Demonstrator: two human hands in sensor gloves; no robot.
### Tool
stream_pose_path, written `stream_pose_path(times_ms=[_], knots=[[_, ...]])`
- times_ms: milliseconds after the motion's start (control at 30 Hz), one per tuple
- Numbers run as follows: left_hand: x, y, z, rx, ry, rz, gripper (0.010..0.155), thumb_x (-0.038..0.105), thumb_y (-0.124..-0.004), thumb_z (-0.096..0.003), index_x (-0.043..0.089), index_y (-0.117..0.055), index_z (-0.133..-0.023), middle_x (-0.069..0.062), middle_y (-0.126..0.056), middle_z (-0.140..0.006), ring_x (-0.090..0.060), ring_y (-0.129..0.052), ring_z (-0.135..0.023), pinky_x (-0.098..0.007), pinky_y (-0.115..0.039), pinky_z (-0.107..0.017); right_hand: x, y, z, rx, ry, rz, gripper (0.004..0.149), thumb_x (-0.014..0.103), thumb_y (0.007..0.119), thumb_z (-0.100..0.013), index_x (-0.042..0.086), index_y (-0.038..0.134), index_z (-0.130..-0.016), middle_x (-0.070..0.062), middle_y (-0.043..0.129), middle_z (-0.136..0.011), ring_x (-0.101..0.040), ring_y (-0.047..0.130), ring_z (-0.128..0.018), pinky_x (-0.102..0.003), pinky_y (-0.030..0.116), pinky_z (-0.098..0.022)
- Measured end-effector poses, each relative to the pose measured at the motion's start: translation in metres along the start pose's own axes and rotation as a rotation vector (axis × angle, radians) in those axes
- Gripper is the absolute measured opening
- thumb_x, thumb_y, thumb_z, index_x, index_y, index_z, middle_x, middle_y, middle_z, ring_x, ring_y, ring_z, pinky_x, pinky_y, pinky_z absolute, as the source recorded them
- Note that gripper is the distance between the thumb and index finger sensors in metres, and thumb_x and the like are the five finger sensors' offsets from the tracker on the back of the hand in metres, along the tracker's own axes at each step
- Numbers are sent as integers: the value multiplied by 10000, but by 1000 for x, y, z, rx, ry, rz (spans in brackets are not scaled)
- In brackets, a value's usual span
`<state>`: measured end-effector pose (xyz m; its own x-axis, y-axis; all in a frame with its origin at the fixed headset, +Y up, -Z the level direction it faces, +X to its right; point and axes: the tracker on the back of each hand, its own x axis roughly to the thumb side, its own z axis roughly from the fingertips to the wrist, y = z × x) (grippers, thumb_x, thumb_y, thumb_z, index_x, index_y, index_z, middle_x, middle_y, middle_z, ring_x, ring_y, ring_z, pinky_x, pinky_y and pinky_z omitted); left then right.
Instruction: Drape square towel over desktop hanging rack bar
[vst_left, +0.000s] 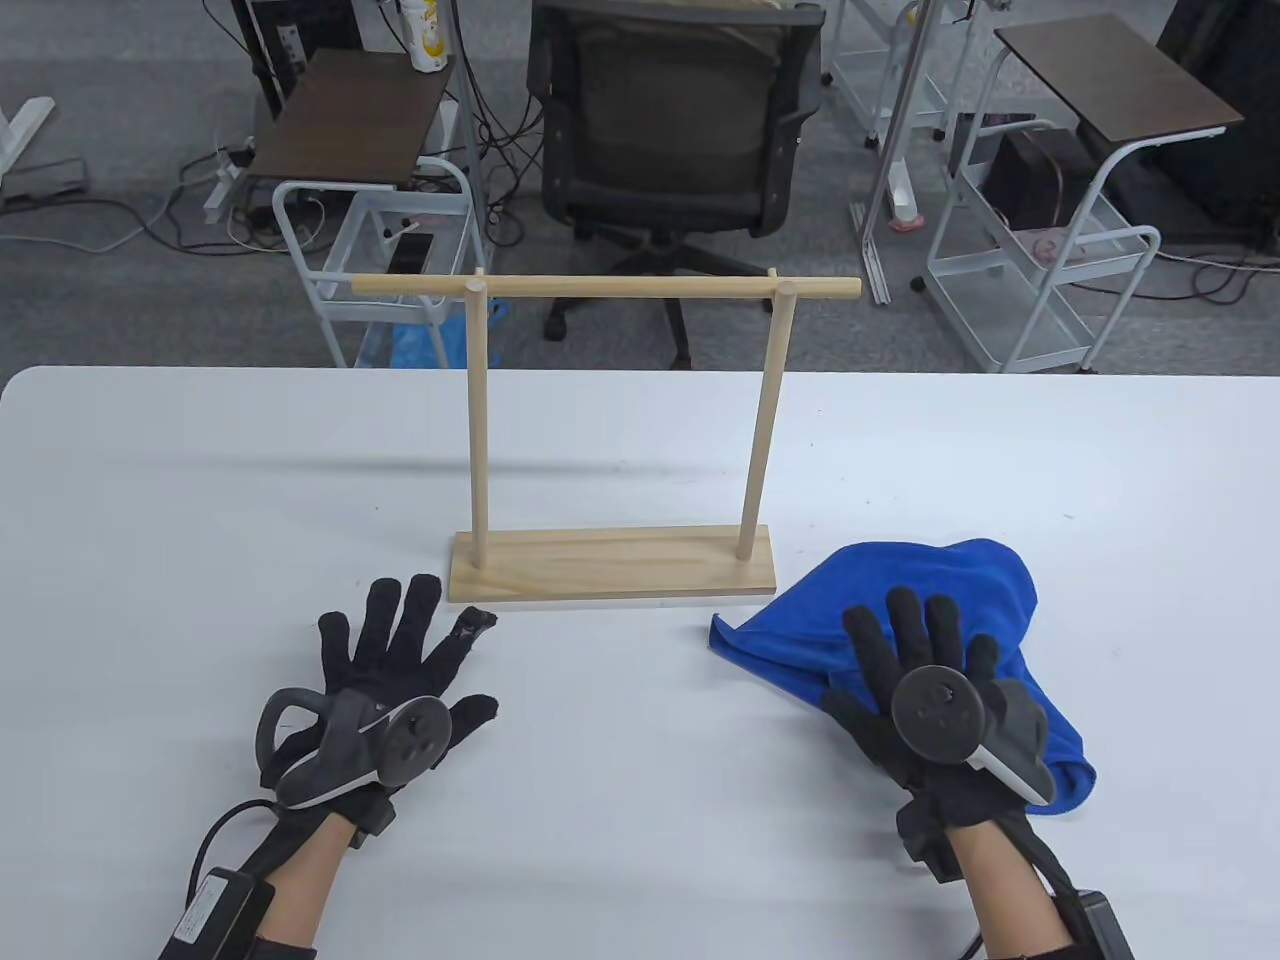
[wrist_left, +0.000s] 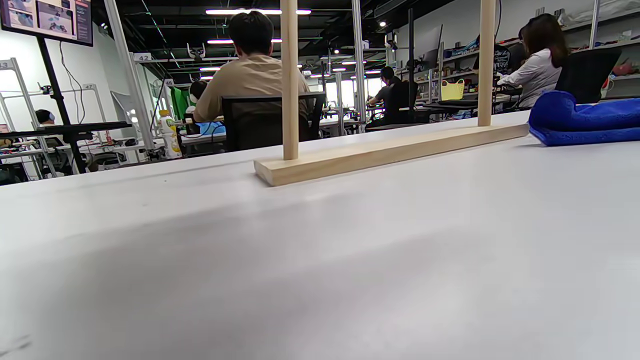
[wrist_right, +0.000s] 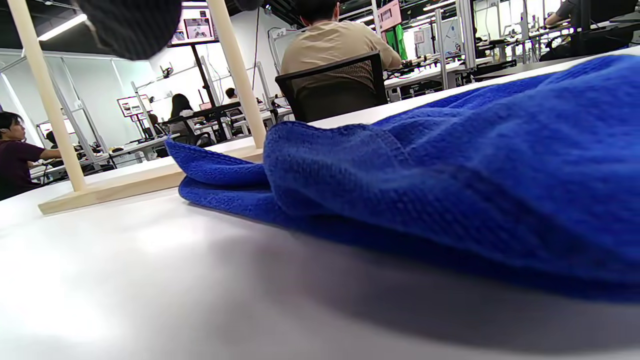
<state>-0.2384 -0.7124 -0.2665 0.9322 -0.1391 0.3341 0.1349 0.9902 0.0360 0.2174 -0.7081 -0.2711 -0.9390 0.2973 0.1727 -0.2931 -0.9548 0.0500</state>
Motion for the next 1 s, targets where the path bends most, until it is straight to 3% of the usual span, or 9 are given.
stream_pose_path(times_ms=[333,600,1000], knots=[[-2,1,0,9,2,12,838,742,-351,-524,361,-201,-1256,-148,-79,-1318,-481,-156,-1177,-759,-219,-795,-6,-5,2,-18,37,-16,791,585,661,-592,249,265,-1187,-177,96,-1206,-492,87,-1081,-741,176,-689],[-2,0,0,13,5,13,835,738,-359,-527,361,-207,-1257,-147,-85,-1318,-481,-156,-1176,-757,-221,-797,-15,-35,8,-120,117,-64,804,557,722,-580,223,319,-1190,-210,198,-1217,-509,210,-1090,-734,268,-705],[-2,0,1,-7,8,4,834,733,-370,-529,356,-224,-1258,-147,-95,-1317,-481,-169,-1176,-756,-226,-796,-50,-29,3,-24,285,-108,785,505,780,-571,153,427,-1178,-255,399,-1178,-530,430,-1031,-671,418,-708]])
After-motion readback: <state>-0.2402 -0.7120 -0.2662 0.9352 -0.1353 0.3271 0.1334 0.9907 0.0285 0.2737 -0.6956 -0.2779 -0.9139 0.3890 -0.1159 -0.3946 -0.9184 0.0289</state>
